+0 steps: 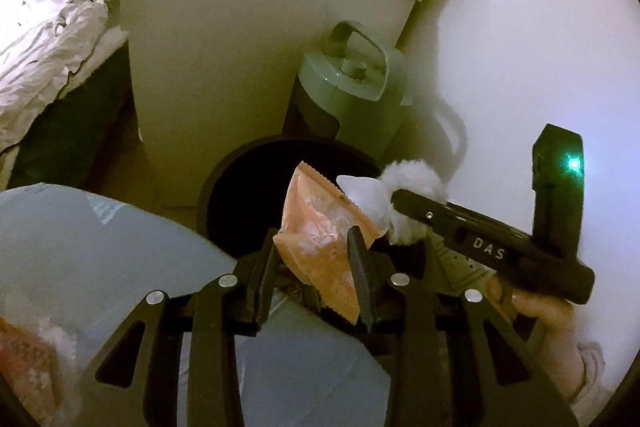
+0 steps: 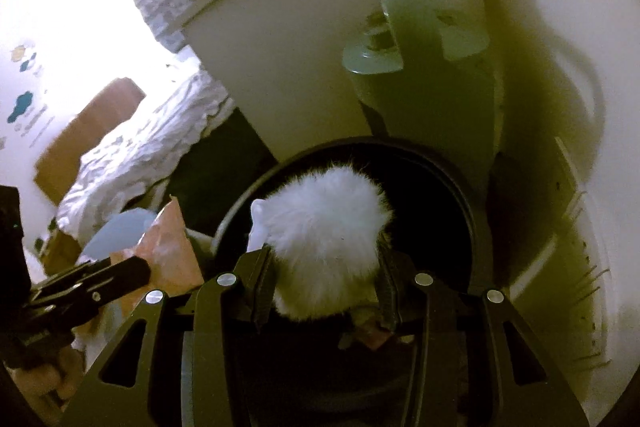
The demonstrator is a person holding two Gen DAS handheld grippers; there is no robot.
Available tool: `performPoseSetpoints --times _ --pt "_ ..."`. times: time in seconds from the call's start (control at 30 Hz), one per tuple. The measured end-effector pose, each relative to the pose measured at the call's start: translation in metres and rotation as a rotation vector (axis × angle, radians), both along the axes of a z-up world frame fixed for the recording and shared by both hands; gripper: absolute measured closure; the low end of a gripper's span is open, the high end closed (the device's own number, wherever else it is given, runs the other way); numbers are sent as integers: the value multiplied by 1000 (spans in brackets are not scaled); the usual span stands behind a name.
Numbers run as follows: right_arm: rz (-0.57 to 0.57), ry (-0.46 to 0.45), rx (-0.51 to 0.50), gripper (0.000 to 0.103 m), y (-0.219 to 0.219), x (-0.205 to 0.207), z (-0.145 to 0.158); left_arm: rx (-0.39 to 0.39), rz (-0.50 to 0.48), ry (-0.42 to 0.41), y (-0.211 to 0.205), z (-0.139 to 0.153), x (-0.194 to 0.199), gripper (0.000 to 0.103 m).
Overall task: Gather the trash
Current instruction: 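Drop the orange wrapper and white fluffy item into the bin with both tools, then grasp the gold wrapper with the left tool while the right tool grasps the green packet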
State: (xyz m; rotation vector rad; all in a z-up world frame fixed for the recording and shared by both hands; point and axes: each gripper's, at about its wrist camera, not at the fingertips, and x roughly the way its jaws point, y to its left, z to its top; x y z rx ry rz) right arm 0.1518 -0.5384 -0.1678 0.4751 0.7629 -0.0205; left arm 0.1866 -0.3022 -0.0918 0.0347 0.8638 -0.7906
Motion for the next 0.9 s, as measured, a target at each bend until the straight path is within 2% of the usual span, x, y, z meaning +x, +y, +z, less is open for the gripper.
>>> performPoseSetpoints --times 0.17,0.23,0.3,0.6,0.7,0.9 --pt "-34 21 37 47 -10 -2 -6 18 12 1 -10 -4 3 60" --pt "-42 15 45 39 -11 -5 -6 16 21 4 -10 -4 4 48" --pt "-42 10 47 39 -10 -6 -5 5 22 8 -9 -4 2 43" --pt "-1 -23 34 39 7 -9 0 -16 56 -1 19 8 -13 42" --pt "32 -40 31 39 20 -10 3 -34 91 -11 43 17 -24 36" --pt "133 -80 11 39 56 -14 18 -51 171 -39 95 33 -43 36"
